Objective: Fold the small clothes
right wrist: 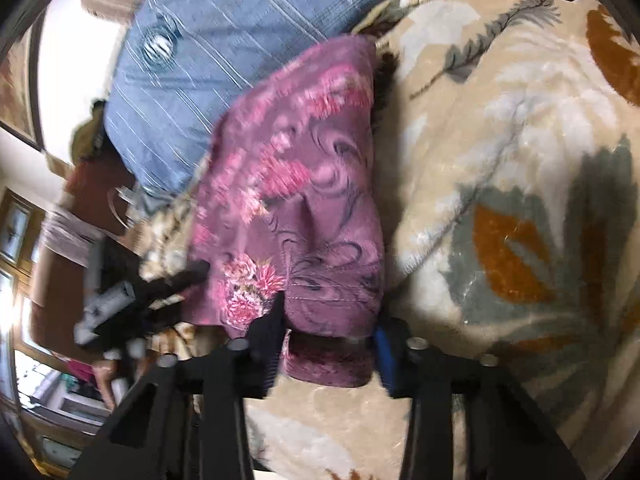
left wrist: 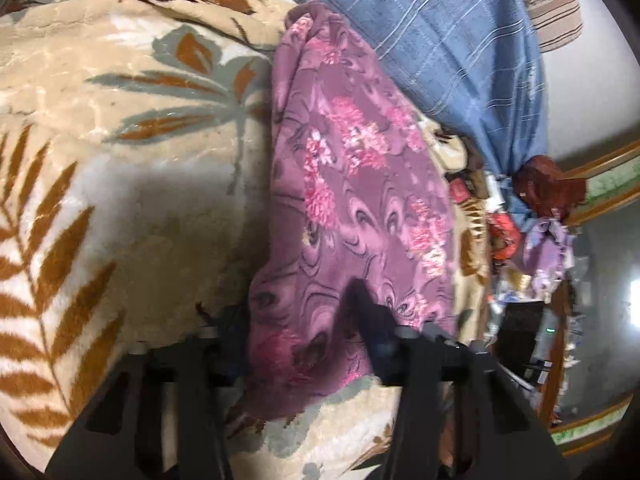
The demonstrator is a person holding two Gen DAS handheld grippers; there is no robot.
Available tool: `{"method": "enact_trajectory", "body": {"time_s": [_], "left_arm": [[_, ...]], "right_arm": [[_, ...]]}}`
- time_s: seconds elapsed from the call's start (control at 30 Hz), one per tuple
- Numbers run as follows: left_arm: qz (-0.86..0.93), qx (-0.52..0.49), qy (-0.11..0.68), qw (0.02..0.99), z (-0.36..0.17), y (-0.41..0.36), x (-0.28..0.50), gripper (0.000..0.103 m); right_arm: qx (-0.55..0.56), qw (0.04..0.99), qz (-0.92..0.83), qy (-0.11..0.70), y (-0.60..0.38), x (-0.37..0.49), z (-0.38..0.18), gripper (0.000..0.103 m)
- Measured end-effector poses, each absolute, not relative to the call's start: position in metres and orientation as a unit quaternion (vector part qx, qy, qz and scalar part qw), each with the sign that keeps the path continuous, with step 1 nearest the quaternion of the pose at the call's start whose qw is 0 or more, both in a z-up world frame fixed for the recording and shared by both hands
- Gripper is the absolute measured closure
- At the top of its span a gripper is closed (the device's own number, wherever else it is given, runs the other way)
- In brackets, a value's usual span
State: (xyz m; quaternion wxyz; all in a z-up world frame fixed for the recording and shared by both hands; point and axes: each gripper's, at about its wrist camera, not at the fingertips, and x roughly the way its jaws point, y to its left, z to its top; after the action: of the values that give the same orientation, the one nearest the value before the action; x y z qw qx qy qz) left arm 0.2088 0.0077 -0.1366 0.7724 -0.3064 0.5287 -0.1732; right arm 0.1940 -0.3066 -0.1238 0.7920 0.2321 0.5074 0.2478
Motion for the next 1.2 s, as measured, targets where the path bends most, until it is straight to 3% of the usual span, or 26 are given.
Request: {"method": "enact_trajectory", "body": {"time_s": [0.03, 0.07, 0.23, 0.4, 0.43, 0.47, 0.5, 0.53, 0.57, 0.67, 0.83, 0.97, 1.2], "left_arm": [[-0.170, -0.315, 0.530, 0.769, -0.136, 0.007, 0.207, 0.092], [-0.170, -0.335, 0.530, 0.761, -0.134, 0.009, 0.202, 0.094], [-0.172, -0.321, 0.523, 0.770, -0.114, -0.003, 0.173, 0.097], [-0.176, -0.342, 0.528, 0.757, -0.148, 0.004, 0.176, 0.092], [-0.174, -0.352, 0.524, 0.756, -0.147, 0.007, 0.173, 0.091], [-0.165, -0.351, 0.516, 0.764, -0.143, 0.011, 0.168, 0.090], [-0.151, -0.334, 0.511, 0.777, -0.138, 0.012, 0.161, 0.082], [-0.125, -0.302, 0.510, 0.795, -0.132, 0.011, 0.154, 0.064], [-0.105, -0.271, 0.504, 0.813, -0.127, 0.008, 0.145, 0.060], [-0.078, -0.203, 0.497, 0.840, -0.122, -0.004, 0.122, 0.050], [-0.038, -0.141, 0.486, 0.862, -0.119, -0.011, 0.080, 0.043], [0.007, -0.101, 0.468, 0.878, -0.112, -0.021, 0.054, 0.039], [0.068, -0.056, 0.413, 0.907, -0.085, -0.033, 0.026, 0.038]], "right_arm": [[0.229, 0.795, 0.248, 0.503, -0.308, 0.192, -0.121, 0.086], [0.229, 0.795, 0.252, 0.502, -0.308, 0.192, -0.118, 0.091], [0.185, 0.831, 0.246, 0.464, -0.321, 0.174, -0.076, 0.092], [0.172, 0.818, 0.218, 0.504, -0.317, 0.180, -0.113, 0.091], [0.178, 0.818, 0.219, 0.501, -0.317, 0.180, -0.112, 0.089], [0.190, 0.819, 0.221, 0.494, -0.320, 0.178, -0.108, 0.081], [0.196, 0.822, 0.217, 0.488, -0.325, 0.175, -0.106, 0.077], [0.201, 0.830, 0.203, 0.480, -0.331, 0.168, -0.106, 0.062], [0.206, 0.834, 0.185, 0.477, -0.337, 0.161, -0.109, 0.049], [0.217, 0.838, 0.164, 0.473, -0.345, 0.136, -0.120, 0.049], [0.162, 0.850, 0.145, 0.480, -0.323, 0.115, -0.120, 0.041], [0.147, 0.861, 0.118, 0.472, -0.315, 0.100, -0.121, 0.033], [0.098, 0.872, 0.081, 0.472, -0.301, 0.073, -0.128, 0.033]]}}
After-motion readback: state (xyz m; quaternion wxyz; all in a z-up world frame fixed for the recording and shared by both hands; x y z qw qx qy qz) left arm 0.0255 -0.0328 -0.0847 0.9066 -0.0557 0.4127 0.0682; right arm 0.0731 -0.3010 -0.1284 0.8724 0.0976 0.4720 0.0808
